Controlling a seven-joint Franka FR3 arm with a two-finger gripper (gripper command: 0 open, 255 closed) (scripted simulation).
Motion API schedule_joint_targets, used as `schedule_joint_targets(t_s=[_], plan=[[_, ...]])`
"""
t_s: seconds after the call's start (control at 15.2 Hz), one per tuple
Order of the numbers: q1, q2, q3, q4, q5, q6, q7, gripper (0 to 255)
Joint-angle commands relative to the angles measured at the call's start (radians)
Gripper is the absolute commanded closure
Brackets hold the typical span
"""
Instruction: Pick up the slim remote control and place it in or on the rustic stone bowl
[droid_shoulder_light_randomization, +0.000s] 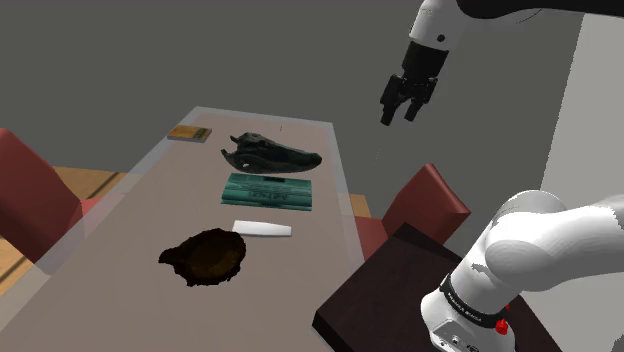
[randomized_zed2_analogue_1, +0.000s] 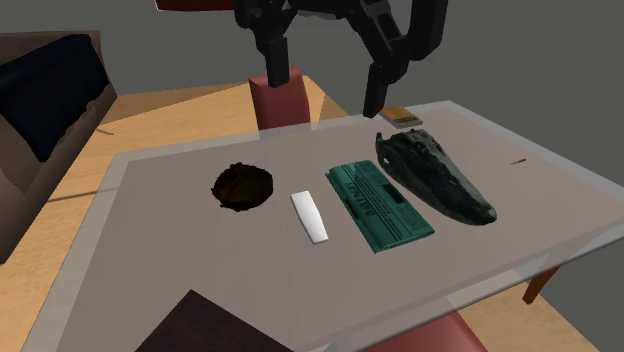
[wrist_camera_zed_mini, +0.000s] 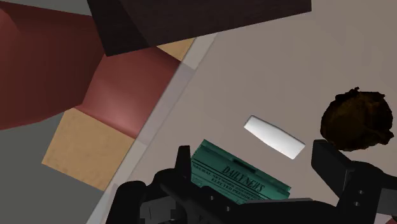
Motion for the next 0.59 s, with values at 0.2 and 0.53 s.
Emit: schedule_joint_targets(t_s=[0.2, 0.53], plan=[[0.021, 0.065, -0.010, -0.042, -0.006, 0.103, -0.055, 0], [0.055, 0.200, -0.025, -0.085, -0.011, 0.274, -0.145, 0]])
